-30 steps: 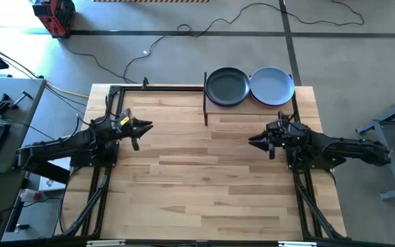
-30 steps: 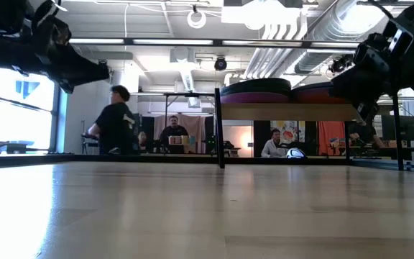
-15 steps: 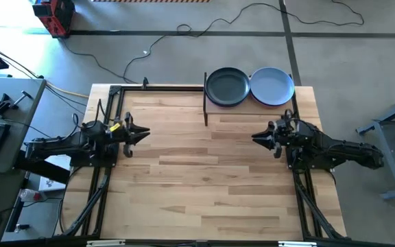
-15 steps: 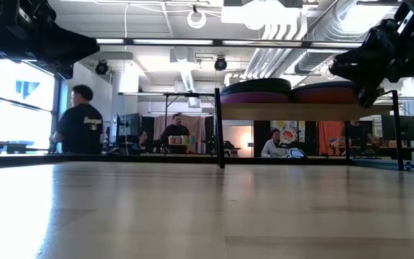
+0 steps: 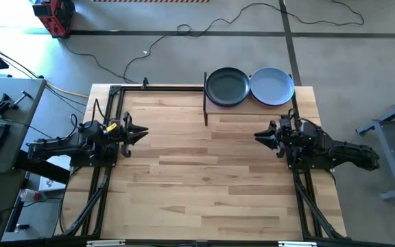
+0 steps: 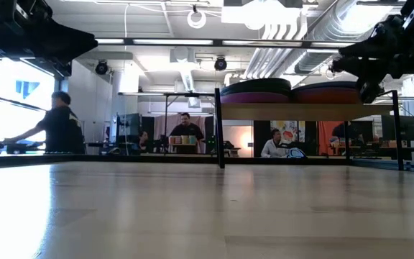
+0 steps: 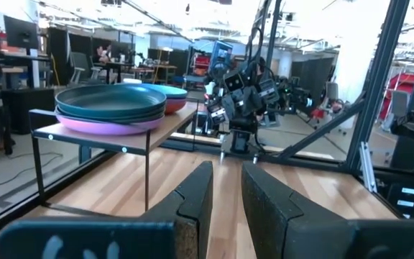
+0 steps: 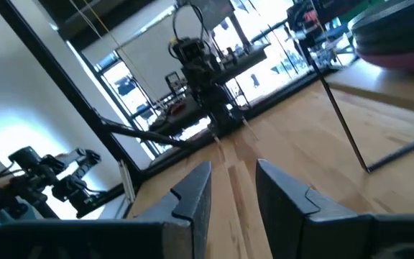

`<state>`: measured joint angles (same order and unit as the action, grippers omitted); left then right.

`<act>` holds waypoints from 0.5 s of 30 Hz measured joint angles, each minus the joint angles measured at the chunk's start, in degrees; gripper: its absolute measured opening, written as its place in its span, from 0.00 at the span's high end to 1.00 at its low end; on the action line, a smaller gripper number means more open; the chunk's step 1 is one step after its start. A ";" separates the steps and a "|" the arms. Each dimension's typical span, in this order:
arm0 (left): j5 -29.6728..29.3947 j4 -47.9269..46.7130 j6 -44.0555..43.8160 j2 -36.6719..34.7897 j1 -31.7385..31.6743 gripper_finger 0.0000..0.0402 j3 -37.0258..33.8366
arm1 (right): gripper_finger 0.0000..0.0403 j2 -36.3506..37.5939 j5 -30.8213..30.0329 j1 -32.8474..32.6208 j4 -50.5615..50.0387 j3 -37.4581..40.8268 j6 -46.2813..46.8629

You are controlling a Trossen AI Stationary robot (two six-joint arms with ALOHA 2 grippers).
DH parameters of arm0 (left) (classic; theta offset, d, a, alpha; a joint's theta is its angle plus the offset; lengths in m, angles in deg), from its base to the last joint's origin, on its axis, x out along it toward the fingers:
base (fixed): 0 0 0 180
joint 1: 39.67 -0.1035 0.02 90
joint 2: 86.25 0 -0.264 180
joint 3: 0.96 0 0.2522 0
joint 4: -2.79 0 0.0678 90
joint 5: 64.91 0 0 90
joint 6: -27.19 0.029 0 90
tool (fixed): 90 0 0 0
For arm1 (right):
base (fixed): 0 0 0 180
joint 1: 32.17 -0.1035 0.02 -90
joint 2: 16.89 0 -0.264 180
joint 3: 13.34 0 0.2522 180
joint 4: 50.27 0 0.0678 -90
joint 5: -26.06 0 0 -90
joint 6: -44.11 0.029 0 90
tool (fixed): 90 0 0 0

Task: Place and stack plates onto a shelf
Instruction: Return to Home Position

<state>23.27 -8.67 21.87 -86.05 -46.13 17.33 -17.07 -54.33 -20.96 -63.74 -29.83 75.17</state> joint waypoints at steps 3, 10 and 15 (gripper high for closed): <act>-0.22 0.24 -0.01 0.02 0.02 0.84 0.00 | 0.77 0.15 0.00 0.02 -1.13 0.00 -0.01; -0.29 0.07 -0.01 0.04 0.02 0.84 0.00 | 0.77 -0.16 0.00 0.02 -1.88 0.00 0.00; -0.32 0.07 -0.02 0.04 0.02 0.84 0.00 | 0.77 -0.16 0.00 0.02 -1.88 0.00 0.00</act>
<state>22.96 -8.60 21.85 -86.00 -46.11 17.33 -17.23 -54.33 -20.95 -65.62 -29.83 75.17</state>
